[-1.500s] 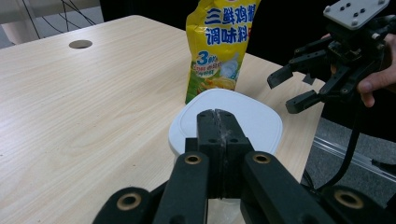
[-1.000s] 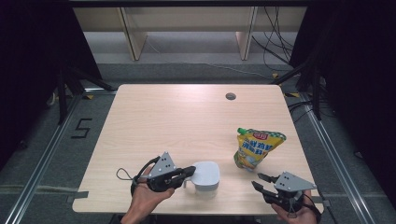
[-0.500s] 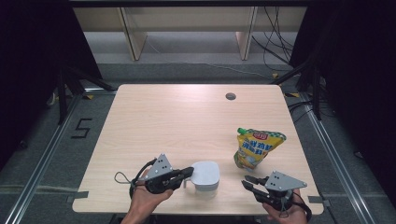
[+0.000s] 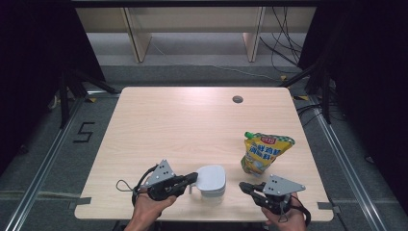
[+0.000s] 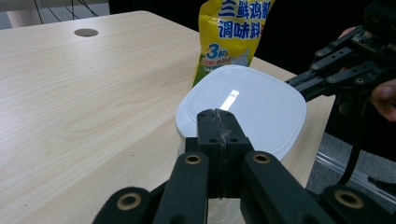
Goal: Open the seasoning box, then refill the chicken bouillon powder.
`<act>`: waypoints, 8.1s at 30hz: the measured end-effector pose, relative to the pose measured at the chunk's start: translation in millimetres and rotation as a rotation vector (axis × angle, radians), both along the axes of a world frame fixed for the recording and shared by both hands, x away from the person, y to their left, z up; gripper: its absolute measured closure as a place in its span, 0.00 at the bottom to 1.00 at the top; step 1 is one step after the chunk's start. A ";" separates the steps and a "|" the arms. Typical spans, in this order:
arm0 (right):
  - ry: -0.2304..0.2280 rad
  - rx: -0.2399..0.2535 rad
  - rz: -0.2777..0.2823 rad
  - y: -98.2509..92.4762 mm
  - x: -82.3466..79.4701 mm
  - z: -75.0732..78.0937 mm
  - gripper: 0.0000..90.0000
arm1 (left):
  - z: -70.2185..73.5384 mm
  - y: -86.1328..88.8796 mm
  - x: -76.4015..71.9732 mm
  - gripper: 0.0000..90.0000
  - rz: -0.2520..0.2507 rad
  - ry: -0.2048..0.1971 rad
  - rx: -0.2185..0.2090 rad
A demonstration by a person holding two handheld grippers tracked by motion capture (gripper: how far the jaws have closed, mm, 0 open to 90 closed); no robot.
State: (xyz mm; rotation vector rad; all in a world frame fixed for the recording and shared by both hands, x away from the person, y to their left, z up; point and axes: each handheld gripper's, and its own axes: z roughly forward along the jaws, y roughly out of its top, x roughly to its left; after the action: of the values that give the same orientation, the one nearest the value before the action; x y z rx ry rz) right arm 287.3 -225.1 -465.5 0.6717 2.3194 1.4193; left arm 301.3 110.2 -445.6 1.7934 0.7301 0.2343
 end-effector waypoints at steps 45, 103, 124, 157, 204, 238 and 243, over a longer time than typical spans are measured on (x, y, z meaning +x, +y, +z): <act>-0.052 0.049 0.108 48.4 5.8 29.5 1.00 | -10.4 36.5 -8.7 0.58 -0.060 -0.026 0.102; -0.092 0.055 0.041 22.4 9.9 25.6 0.80 | -36.6 55.0 -42.1 0.20 0.041 0.109 0.055; 0.016 0.094 -0.149 -54.8 13.1 5.9 0.53 | -35.7 55.6 -44.0 0.18 0.085 0.078 0.074; 0.014 0.048 -0.278 -93.1 59.4 -31.5 0.20 | -40.5 53.2 -41.9 0.18 0.060 0.070 0.119; 0.018 0.186 -0.149 -68.1 99.7 -48.1 0.18 | -43.9 52.2 -40.9 0.18 0.066 0.090 0.078; -0.051 0.186 -0.116 -59.0 117.3 -48.8 0.21 | -44.0 52.4 -40.6 0.18 0.058 0.089 0.089; -0.029 0.195 -0.144 -54.3 114.6 -47.8 0.27 | -42.7 52.9 -41.4 0.18 0.059 0.084 0.098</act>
State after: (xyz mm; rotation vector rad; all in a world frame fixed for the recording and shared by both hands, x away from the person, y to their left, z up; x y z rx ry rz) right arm 401.8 -279.5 -513.3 0.8480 2.0824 1.5888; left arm 259.8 163.1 -488.2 1.8859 0.8445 0.2380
